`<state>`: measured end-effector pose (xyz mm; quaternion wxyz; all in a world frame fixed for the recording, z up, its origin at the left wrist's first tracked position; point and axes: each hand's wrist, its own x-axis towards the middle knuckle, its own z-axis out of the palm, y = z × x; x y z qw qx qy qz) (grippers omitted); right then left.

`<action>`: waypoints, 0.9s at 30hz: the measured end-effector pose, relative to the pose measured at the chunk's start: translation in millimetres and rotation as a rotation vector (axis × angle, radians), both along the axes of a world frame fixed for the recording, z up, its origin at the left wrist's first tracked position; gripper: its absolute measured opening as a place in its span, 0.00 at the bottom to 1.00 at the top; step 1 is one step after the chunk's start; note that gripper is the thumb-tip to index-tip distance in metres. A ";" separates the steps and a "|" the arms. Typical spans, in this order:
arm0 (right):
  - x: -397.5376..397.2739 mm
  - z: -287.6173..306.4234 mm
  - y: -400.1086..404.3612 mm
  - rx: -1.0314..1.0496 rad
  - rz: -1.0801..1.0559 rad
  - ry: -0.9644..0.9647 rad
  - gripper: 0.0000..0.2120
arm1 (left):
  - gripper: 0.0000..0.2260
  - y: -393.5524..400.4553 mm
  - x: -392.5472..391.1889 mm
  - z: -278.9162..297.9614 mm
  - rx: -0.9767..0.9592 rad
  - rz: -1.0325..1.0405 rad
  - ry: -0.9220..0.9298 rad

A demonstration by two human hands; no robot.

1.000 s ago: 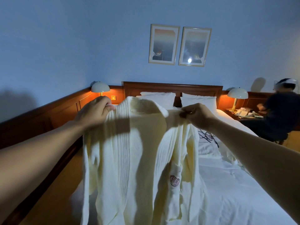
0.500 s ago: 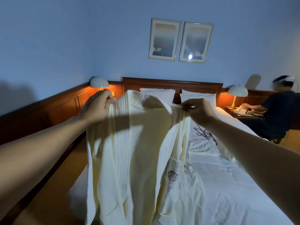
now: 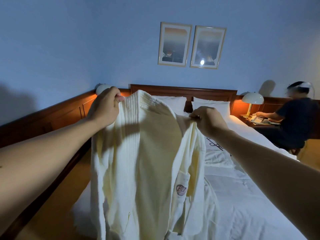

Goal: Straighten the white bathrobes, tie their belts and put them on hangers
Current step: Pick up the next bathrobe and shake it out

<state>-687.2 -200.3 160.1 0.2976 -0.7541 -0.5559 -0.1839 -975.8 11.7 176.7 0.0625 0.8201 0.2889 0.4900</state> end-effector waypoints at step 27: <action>16.2 -34.0 -12.7 -0.269 0.125 0.033 0.08 | 0.34 -1.4 -47.1 -35.4 0.014 0.013 0.774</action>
